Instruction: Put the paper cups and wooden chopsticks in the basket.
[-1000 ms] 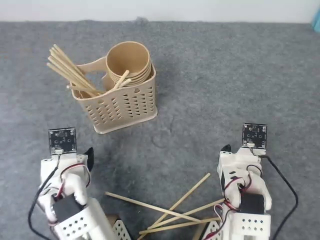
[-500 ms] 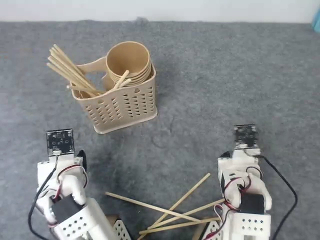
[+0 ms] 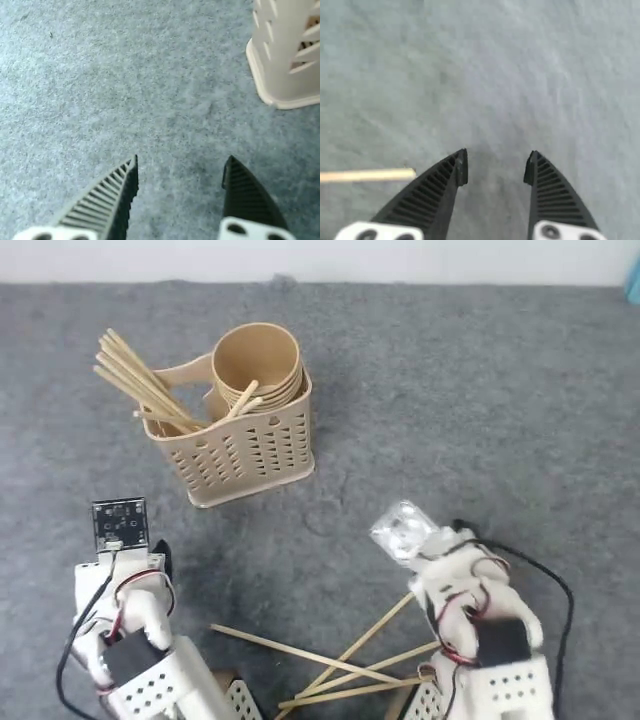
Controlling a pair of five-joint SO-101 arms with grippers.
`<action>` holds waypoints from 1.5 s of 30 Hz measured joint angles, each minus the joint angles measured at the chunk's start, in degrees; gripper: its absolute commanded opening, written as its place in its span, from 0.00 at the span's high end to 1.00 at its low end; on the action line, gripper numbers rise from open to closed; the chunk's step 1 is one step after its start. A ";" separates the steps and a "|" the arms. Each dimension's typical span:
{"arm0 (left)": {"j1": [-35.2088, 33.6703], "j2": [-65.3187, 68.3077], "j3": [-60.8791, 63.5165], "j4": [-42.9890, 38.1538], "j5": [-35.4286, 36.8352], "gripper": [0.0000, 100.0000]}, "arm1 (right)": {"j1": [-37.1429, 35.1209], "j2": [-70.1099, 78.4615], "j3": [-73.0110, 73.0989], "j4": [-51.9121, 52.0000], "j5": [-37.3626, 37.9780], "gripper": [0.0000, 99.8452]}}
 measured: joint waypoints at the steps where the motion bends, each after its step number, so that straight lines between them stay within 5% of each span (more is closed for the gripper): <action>1: 0.00 0.00 0.00 0.00 0.00 0.75 | -2.20 3.69 -2.37 -0.97 -2.02 0.80; 6: 0.00 0.00 0.00 0.00 0.00 0.75 | -16.88 26.90 -13.36 -2.55 -9.05 0.80; 13: 0.00 0.00 0.00 0.00 0.00 0.75 | -38.07 60.66 -21.71 -2.02 -1.85 0.81; 17: 0.00 0.00 0.00 0.00 0.00 0.75 | -42.29 71.82 -29.36 -0.62 -1.05 1.00; 31: 0.00 0.00 0.26 0.00 0.00 0.75 | -47.82 63.47 -29.71 5.63 -12.04 0.99; 37: 0.00 0.00 0.26 0.00 0.00 0.75 | -57.85 60.31 -28.48 13.80 -12.13 0.99; 45: 0.09 -0.18 0.18 0.00 0.00 0.75 | -66.90 64.79 -24.26 8.35 -12.48 0.99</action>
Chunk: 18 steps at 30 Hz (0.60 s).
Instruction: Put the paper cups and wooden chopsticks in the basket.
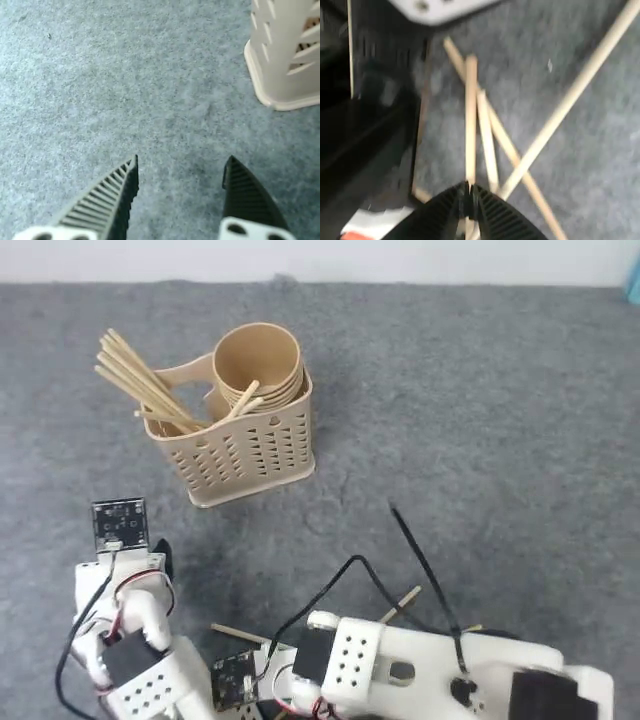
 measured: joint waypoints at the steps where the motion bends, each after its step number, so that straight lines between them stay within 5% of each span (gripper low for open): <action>1: -0.26 0.00 0.00 0.00 0.00 0.75 | 0.00 1.41 0.09 -1.58 0.26 0.99; 13: -0.44 0.26 -0.09 -0.26 0.00 0.75 | 10.02 12.75 -11.08 -5.89 0.97 0.99; 18: -3.08 0.26 0.00 -2.02 0.18 0.88 | 10.55 13.98 -11.60 -6.59 0.53 0.99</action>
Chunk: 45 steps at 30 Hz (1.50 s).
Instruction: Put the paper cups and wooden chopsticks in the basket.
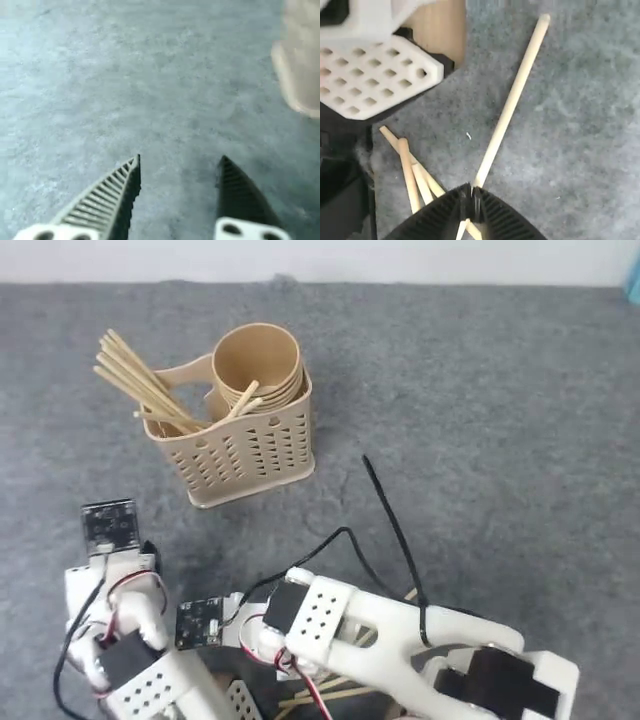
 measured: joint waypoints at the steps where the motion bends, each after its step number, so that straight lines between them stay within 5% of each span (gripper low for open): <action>1: -1.58 0.00 0.26 -1.58 1.05 0.91 | 0.00 0.00 -0.35 -0.35 -0.18 0.99; 11: -17.41 0.00 1.23 -16.88 20.40 0.96 | 5.01 -6.07 5.80 -5.71 -13.71 0.99; 19: -18.81 0.00 1.23 -18.11 22.24 0.96 | 1.58 -19.96 10.02 -4.31 -21.71 0.99; 26: -22.95 0.00 1.23 -22.15 28.40 0.96 | -5.36 -23.03 10.02 3.43 -22.59 0.99; 36: -26.73 0.00 1.23 -25.49 34.37 0.96 | -5.27 -23.21 10.90 4.13 -21.54 0.99; 45: -26.90 1.49 1.23 -26.11 35.16 0.96 | -0.53 -19.87 11.96 7.74 -11.87 0.99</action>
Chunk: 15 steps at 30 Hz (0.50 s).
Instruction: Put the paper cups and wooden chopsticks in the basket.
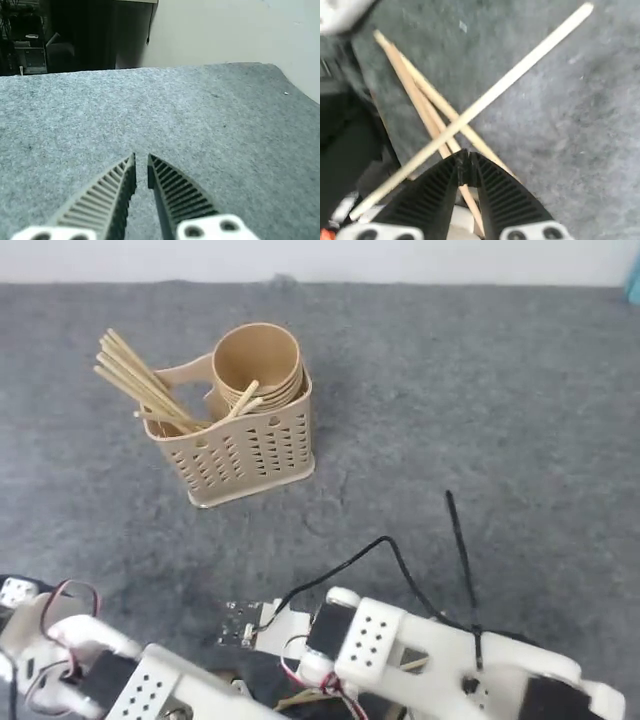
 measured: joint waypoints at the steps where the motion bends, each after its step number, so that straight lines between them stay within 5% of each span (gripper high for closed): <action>1: 0.00 0.79 0.00 -0.79 0.00 0.96 | 0.00 1.85 0.00 0.00 0.18 0.99; 9: 1.05 10.73 0.35 -8.18 0.09 0.96 | 0.35 26.73 -8.53 0.62 -0.09 0.80; 15: 1.49 16.26 0.26 -10.46 0.09 0.96 | 0.09 42.29 -20.48 3.96 -2.37 0.89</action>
